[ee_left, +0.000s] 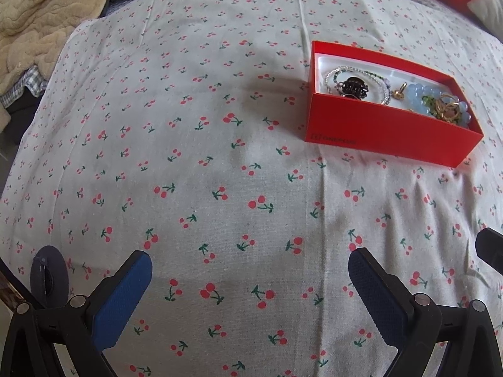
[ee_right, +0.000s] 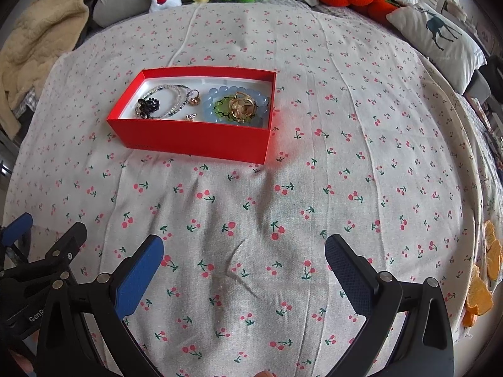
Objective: Organize jewelry
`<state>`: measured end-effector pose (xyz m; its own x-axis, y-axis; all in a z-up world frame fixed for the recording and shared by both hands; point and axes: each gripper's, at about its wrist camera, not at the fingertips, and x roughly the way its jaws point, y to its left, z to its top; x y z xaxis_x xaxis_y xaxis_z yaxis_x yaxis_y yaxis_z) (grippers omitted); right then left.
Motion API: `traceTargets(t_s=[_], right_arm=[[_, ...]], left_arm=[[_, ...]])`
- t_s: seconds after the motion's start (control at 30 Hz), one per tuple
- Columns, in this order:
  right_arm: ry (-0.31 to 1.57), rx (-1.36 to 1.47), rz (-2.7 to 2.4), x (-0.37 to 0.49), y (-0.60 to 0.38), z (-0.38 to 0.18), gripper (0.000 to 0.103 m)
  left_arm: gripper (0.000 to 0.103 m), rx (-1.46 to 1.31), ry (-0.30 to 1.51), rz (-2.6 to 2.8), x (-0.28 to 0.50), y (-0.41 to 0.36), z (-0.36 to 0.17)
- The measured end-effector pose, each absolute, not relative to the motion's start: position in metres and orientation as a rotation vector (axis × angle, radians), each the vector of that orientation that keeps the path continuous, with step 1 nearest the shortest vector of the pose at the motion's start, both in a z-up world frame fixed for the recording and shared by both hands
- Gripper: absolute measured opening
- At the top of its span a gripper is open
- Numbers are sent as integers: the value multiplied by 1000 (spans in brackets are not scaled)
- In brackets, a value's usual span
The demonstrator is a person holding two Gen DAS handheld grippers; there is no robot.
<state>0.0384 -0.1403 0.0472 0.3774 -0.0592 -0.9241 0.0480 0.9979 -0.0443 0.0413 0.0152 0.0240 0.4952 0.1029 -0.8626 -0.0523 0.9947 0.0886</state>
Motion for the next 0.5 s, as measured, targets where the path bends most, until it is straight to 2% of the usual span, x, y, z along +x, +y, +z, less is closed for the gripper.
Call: traceTargets(t_s=[0.5], right_arm=[[1183,-16,-69,38,-140,46,103]], left_arm=[[102,58,1044,115,41,16,24]])
